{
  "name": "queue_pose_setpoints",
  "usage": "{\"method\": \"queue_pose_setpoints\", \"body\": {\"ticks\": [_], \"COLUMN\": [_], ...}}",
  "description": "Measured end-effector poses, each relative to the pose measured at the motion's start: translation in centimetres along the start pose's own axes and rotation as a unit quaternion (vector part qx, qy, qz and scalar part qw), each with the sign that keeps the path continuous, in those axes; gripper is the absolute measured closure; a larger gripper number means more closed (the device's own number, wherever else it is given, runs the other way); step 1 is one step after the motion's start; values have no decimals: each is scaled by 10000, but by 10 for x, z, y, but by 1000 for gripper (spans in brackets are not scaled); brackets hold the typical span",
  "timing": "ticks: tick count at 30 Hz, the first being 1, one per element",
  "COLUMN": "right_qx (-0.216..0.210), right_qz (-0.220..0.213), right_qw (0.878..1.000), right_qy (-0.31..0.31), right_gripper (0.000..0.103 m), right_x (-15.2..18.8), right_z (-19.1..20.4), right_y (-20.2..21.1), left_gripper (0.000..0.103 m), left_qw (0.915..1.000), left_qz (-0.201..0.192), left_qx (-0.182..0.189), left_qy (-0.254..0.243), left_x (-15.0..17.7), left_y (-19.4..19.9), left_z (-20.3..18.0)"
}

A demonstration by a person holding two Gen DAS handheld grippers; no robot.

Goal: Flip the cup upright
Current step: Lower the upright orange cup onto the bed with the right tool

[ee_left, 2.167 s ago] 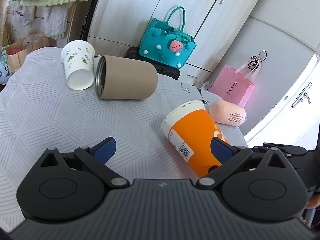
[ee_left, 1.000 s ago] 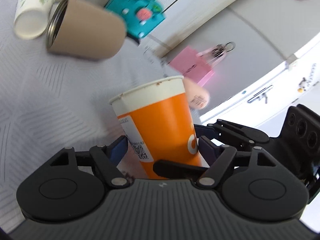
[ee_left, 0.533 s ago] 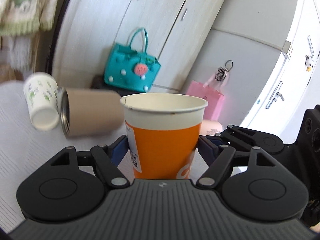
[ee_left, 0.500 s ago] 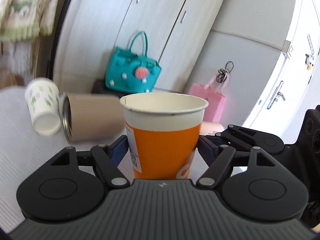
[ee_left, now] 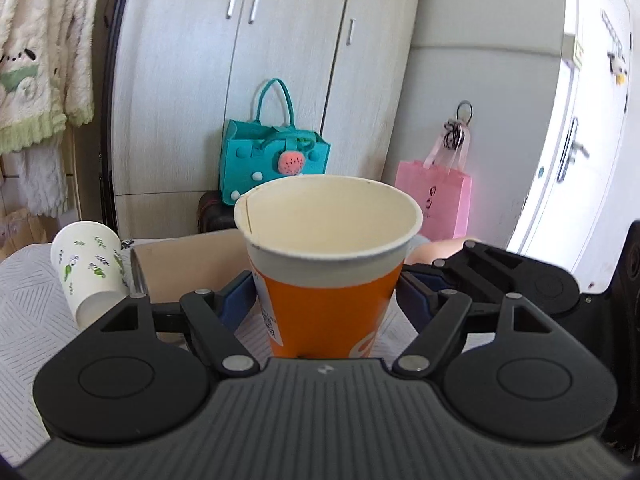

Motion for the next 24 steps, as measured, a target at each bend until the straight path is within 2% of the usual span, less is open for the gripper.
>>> {"method": "queue_pose_setpoints", "body": {"ticks": [4,6,9,11,14,18,24], "right_qx": [69,27,-14,-83,-138,55,137], "right_qz": [83,116,158,111,101,213,388], "right_qw": [9999,9996,9983,9974,9965,9977,9942], "right_qy": [-96,-264,-556,-709,-818,-636,-993], "right_gripper": [24,24,23,15,12,11,10], "right_x": [1,2,2,2,2,1,5], "right_z": [-4,-10,-18,-21,-23,-17,-20], "right_y": [-5,-6,-7,-6,-3,1,15], "left_gripper": [25,21,19,16,13,13,13], "left_qw": [10000,9999,9999,9999,9999,9997,9994], "left_qz": [10,86,106,124,105,206,207], "left_qx": [93,122,57,61,61,31,-34], "left_qy": [21,82,36,49,121,138,270], "left_x": [1,0,0,1,1,0,6], "left_y": [-2,-5,-7,-5,-3,-2,21], "left_z": [-2,-2,-3,-4,-4,-6,-5]}}
Point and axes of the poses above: each gripper's, at about its wrist camera, not at the fingertips, and y roughly against the way its jaws point, z to its left, x to its underside, the point moved 1 cm from there along -y, roughly the way its jaws point, and after that the axes turned 2 degrees about -x, right-handed, at the moved point
